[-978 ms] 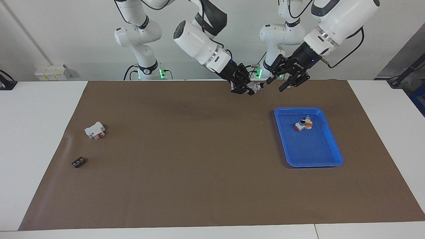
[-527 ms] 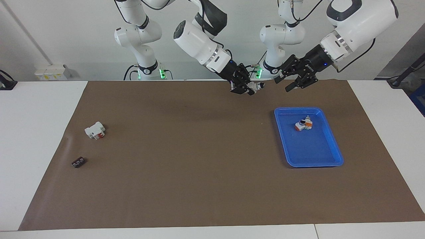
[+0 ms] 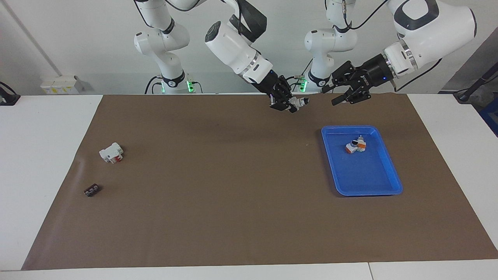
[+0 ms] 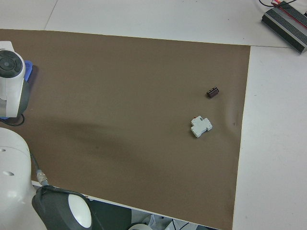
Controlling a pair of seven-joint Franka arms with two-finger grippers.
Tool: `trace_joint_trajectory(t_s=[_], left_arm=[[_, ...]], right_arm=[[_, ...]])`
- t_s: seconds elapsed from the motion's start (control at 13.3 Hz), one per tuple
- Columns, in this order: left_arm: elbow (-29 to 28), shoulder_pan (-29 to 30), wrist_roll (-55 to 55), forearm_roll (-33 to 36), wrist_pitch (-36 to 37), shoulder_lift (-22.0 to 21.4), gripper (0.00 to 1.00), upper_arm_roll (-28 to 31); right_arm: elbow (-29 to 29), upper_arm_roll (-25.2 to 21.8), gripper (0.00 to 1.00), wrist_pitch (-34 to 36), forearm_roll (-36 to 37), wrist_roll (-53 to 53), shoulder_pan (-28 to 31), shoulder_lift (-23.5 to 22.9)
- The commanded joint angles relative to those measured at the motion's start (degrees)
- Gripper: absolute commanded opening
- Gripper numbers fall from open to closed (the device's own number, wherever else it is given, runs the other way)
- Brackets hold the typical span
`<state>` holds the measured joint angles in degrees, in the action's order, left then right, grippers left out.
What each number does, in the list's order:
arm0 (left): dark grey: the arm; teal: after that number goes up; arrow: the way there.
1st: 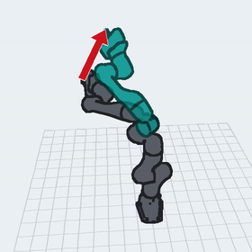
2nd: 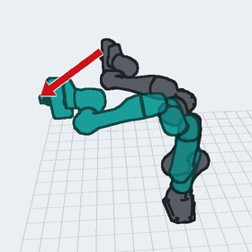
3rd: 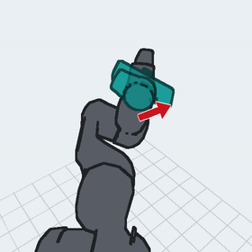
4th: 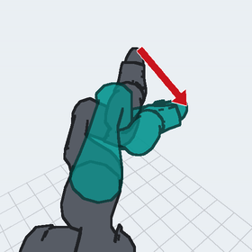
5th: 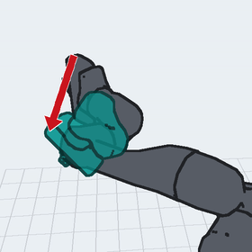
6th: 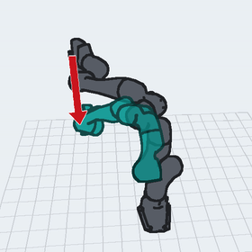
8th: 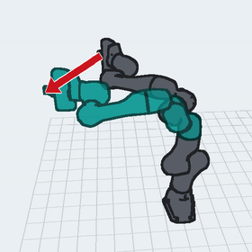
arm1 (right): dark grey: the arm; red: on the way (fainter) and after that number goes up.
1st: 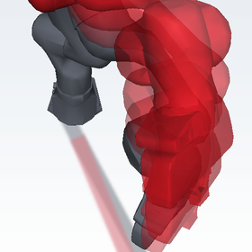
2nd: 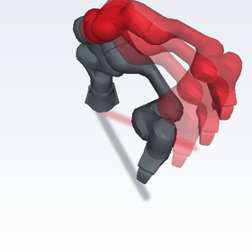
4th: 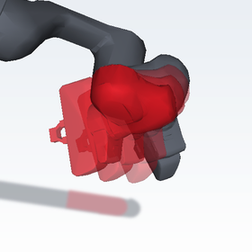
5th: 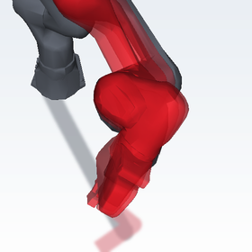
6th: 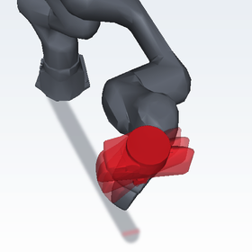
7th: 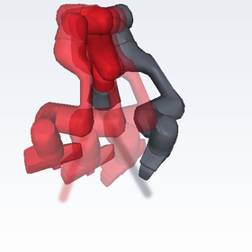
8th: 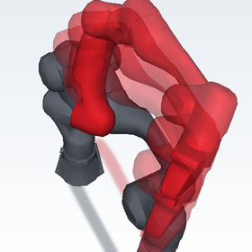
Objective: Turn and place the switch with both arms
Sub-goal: 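Hold the switch with the right gripper while the left gripper grasps it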
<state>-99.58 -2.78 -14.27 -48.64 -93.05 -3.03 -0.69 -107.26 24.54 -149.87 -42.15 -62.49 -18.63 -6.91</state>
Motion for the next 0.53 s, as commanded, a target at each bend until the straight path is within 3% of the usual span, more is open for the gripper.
trace_joint_trajectory(t_s=[0.0,0.45], left_arm=[[-0.35,-2.23,-4.78,-1.20,-0.65,1.27,0.63,0.52],[-0.80,-0.47,-10.68,-0.32,1.46,1.54,0.63,0.78]], right_arm=[[-0.32,0.07,0.00,-1.04,2.25,2.02,-0.18,0.23],[0.82,0.16,0.00,-1.39,1.73,6.15,-0.09,0.14]])
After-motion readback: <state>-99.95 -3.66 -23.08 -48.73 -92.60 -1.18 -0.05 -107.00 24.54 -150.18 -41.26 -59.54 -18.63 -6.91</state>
